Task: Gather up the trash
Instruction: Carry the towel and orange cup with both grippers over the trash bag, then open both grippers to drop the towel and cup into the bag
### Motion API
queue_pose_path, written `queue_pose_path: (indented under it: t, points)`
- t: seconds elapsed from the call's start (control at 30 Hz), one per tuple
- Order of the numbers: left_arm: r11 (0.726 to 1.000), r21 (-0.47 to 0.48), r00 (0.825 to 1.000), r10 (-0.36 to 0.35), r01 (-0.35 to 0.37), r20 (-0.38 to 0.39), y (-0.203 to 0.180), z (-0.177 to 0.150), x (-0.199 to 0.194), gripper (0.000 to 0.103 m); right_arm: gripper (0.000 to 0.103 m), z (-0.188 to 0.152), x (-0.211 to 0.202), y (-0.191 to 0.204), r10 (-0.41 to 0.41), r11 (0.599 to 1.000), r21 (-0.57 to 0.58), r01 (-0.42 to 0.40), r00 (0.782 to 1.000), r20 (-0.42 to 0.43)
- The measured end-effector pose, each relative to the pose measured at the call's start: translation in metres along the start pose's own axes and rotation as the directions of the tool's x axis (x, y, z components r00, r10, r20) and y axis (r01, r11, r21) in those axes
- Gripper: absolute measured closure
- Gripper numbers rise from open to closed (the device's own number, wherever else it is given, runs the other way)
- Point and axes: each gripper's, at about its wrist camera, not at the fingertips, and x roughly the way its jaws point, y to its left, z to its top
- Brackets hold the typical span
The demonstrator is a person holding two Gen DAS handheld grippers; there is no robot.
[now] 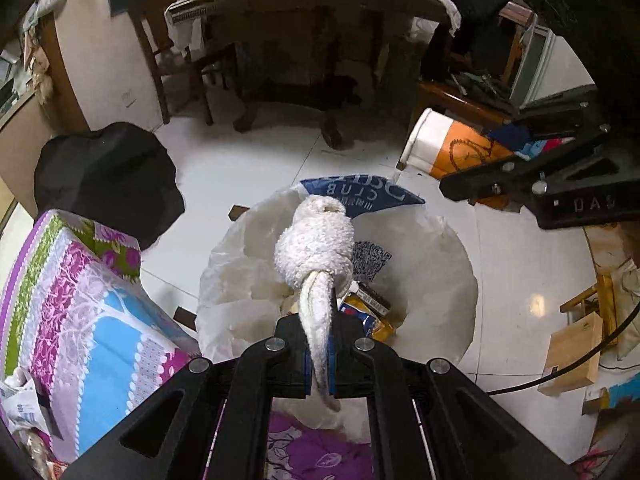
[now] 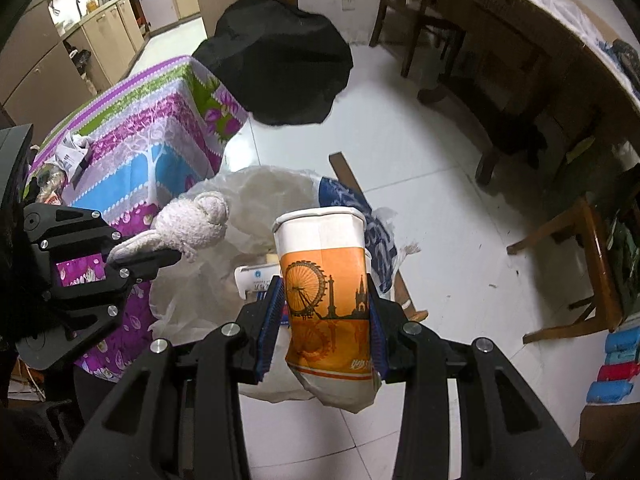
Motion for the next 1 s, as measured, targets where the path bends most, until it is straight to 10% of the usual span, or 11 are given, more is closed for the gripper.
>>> queue_pose_path:
  t: [0.53, 0.7, 1.0]
  points:
    - [0.999, -0.008, 0.998, 0.051, -0.051, -0.027, 0.003, 0.003, 0.014, 0.097, 0.064, 0.01, 0.008, 0.0, 0.034, 0.999, 0.004, -0.034, 0.999, -0.022]
    - [0.997, -0.038, 0.997, 0.07, -0.071, -0.026, 0.012, 0.003, 0.016, 0.072, 0.053, 0.013, 0.013, -0.001, 0.051, 0.998, 0.027, -0.051, 0.998, -0.026]
    - [0.999, -0.02, 0.999, 0.043, -0.043, -0.014, 0.007, 0.003, 0.008, 0.072, 0.053, 0.01, 0.013, 0.001, 0.027, 1.0, 0.015, -0.026, 0.999, -0.035]
